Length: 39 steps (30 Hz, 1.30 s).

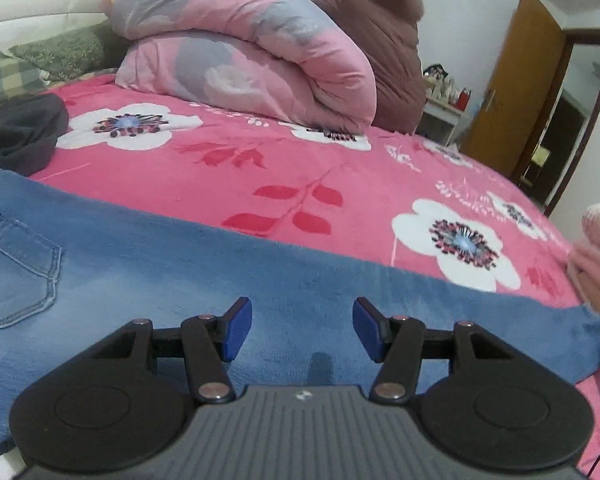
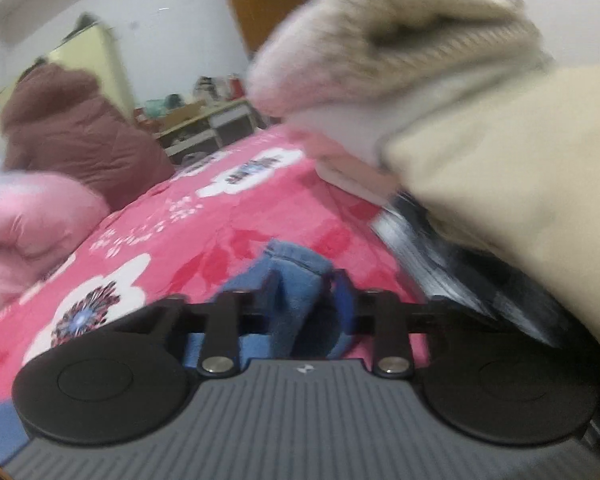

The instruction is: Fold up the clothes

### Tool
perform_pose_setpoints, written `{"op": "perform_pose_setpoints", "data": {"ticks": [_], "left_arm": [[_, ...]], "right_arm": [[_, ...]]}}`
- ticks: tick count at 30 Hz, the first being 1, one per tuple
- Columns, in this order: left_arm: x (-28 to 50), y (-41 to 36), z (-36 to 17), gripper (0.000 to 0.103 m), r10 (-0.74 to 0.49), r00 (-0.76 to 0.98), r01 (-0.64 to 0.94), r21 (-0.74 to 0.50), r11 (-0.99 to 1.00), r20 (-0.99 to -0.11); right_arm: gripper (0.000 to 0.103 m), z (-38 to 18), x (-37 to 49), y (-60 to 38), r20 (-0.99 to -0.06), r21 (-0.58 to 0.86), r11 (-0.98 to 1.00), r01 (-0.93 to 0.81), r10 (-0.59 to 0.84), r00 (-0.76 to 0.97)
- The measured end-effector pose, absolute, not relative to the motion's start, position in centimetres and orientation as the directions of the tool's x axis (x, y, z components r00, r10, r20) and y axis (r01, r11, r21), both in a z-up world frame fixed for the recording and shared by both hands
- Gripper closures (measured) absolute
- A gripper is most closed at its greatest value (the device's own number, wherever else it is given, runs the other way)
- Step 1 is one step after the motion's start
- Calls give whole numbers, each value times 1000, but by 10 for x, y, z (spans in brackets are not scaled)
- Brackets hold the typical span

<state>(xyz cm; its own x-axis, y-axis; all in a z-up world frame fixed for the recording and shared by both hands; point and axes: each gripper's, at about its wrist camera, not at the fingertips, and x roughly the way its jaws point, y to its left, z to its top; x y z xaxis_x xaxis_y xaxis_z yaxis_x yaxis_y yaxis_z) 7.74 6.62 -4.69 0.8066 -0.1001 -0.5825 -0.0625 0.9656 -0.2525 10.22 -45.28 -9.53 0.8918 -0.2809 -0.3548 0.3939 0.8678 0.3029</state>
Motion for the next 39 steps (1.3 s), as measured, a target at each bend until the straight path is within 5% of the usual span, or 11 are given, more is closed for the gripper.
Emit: {"op": "perform_pose_setpoints", "data": {"ticks": [9,23,26,28,31,37,39], "left_arm": [[82,49,-48,46,-54,787,-80,-188,979,-615],[89,32,-67,46,-42,763,-54,-128,990,-646],[87,34,-69,46,-46,768,-45,-125,991,-639],[86,37,-70,46,-56,771,-40,-136,990,-634],[84,41,-71,46,-73,775,-29,-150,988,-627],[79,48,-75,46,-103,789,-10,-181,983,-605],[76,49,-79,45,-111,802,7,-177,984,-588]], "right_arm": [[86,-86,104,-361,-202,-188,973,132,-170,964],[85,-82,102,-402,-321,-64,947,314,-317,893],[88,-101,126,-439,-514,85,927,365,-272,813],[95,-105,123,-464,-524,244,889,388,-216,824],[90,-97,118,-450,-493,138,912,387,-276,825],[98,-90,129,-426,-493,-106,904,415,-410,768],[92,-87,133,-420,-484,-193,879,437,-473,737]]}}
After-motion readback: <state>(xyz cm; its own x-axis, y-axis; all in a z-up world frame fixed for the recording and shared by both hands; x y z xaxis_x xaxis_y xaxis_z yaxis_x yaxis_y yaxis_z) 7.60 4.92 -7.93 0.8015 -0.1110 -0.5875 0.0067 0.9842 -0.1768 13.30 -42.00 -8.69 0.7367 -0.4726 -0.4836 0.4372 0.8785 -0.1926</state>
